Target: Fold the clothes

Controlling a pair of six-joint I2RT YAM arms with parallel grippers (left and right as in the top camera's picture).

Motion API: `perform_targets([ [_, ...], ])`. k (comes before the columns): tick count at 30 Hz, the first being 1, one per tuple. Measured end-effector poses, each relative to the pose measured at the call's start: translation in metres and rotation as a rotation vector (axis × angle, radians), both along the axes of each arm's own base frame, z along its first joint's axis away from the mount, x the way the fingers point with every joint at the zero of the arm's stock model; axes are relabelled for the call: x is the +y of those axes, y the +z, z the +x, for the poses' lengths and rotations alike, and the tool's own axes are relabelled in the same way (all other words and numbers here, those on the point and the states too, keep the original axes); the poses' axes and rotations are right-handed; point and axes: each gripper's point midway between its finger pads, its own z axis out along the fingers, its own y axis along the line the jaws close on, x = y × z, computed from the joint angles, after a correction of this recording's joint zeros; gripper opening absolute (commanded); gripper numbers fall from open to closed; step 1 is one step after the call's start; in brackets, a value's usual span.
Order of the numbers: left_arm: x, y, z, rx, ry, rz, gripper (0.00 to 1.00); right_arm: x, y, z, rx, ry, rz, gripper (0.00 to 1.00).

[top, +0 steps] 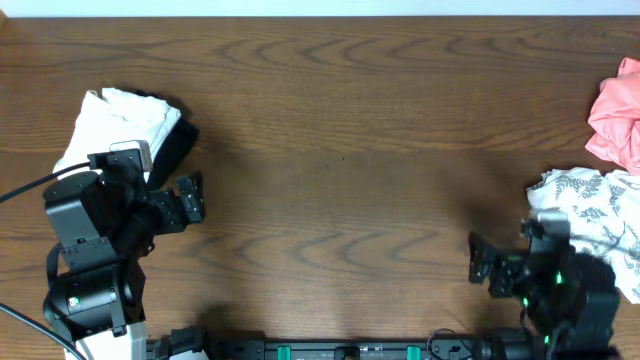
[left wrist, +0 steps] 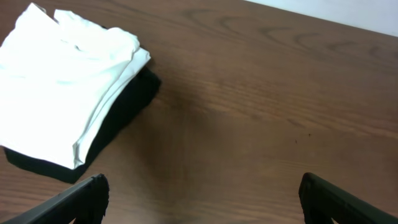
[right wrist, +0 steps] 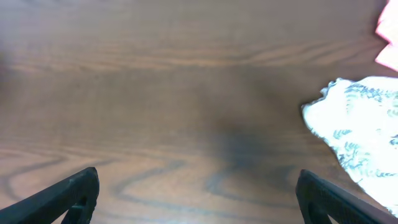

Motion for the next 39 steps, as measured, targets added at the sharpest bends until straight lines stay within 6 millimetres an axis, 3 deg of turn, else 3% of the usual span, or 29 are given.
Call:
perform_targets([
  [8, -0.001, 0.0, 0.0, 0.0, -0.003, -0.002, 0.98, -0.001, -0.016, 0.012, -0.241, -0.004, 0.002, 0.99],
  [23, -0.001, 0.0, 0.0, 0.0, -0.003, -0.003, 0.98, 0.013, -0.01, 0.063, -0.621, 0.094, -0.094, 0.99],
  [27, -0.001, 0.0, 0.0, 0.001, -0.003, -0.003, 0.98, 0.012, -0.031, 0.066, -0.593, 0.107, -0.141, 0.99],
  [39, -0.001, 0.0, 0.0, 0.001, -0.003, -0.003, 0.98, 0.009, -0.036, 0.066, -0.576, 0.114, -0.208, 0.99],
])
